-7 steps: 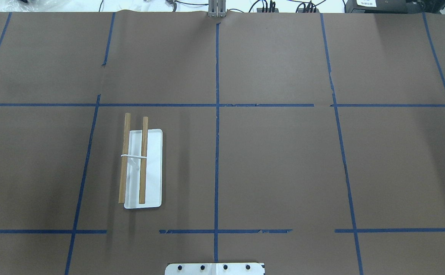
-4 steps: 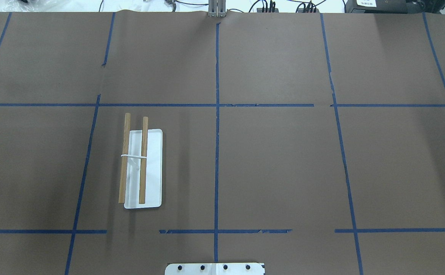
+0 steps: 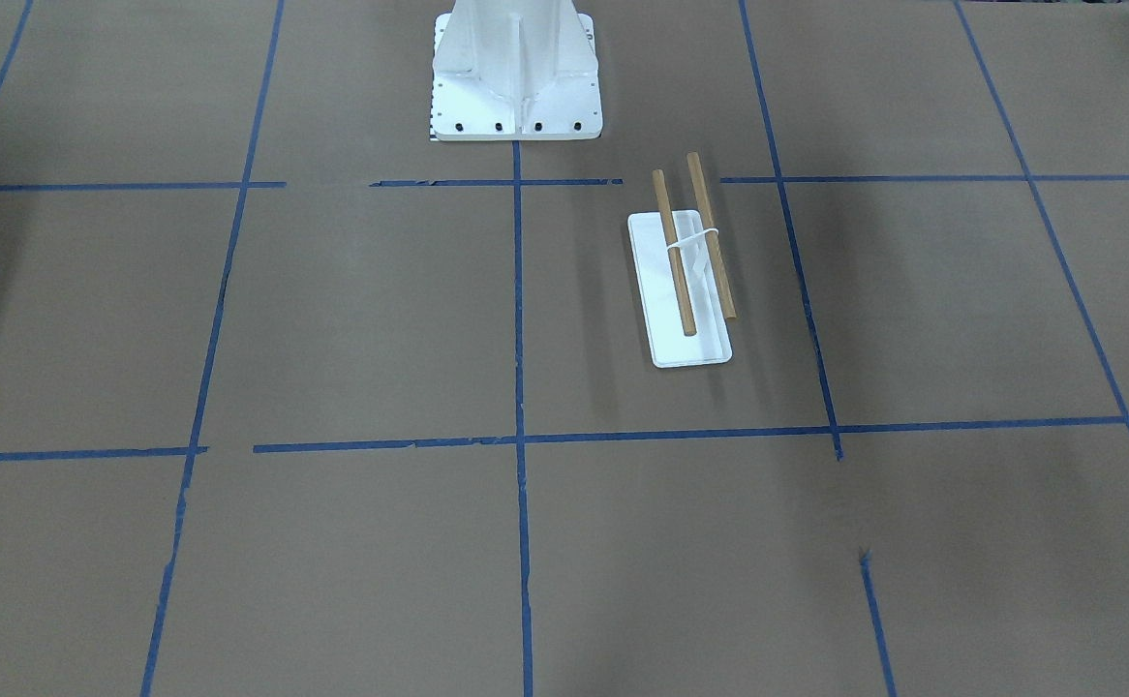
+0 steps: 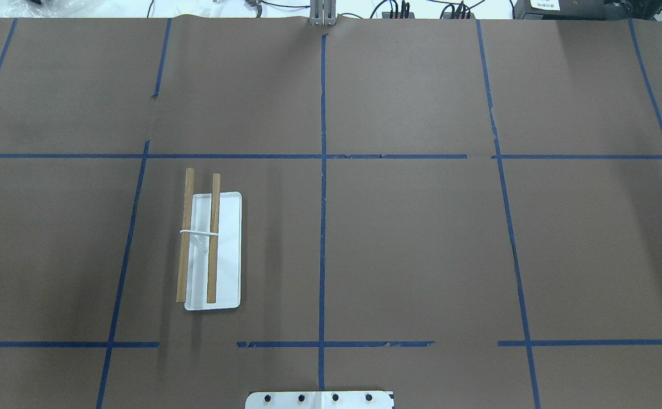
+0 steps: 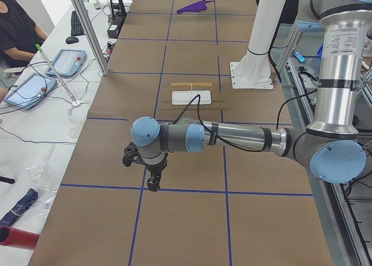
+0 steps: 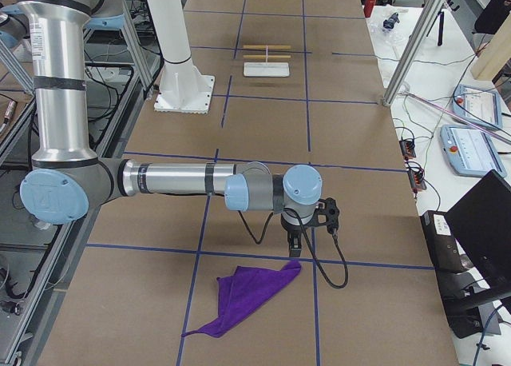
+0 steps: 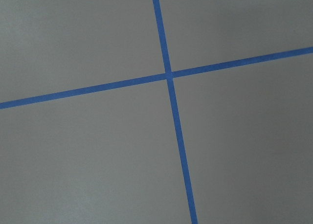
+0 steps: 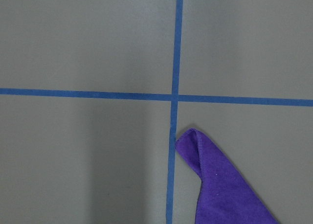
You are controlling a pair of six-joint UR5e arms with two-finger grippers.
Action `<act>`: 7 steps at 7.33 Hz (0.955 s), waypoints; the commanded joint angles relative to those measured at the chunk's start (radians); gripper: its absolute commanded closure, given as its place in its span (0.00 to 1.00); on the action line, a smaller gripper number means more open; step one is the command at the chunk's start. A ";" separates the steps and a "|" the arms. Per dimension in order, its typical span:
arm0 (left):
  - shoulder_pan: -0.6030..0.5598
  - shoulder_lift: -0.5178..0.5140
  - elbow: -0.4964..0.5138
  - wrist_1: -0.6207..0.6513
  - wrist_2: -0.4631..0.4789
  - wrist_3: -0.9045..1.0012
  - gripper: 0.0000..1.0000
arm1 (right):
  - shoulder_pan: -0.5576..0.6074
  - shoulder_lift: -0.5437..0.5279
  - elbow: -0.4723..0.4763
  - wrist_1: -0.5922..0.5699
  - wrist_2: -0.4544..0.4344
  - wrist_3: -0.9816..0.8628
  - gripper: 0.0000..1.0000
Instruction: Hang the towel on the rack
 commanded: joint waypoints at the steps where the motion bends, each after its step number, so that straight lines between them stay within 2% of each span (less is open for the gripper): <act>1: 0.000 0.000 -0.006 0.000 0.000 0.000 0.00 | -0.003 -0.006 -0.138 0.163 -0.025 -0.097 0.00; 2: 0.000 0.000 -0.012 0.000 -0.001 0.000 0.00 | -0.004 -0.011 -0.261 0.308 -0.032 -0.194 0.00; 3: -0.002 0.000 -0.017 0.000 0.000 0.000 0.00 | -0.006 -0.006 -0.371 0.419 -0.030 -0.211 0.00; 4: -0.002 0.000 -0.018 0.000 -0.001 0.000 0.00 | -0.030 -0.011 -0.416 0.517 -0.032 -0.210 0.00; 7: -0.002 0.000 -0.017 0.000 -0.001 0.000 0.00 | -0.124 -0.027 -0.447 0.565 -0.044 -0.218 0.00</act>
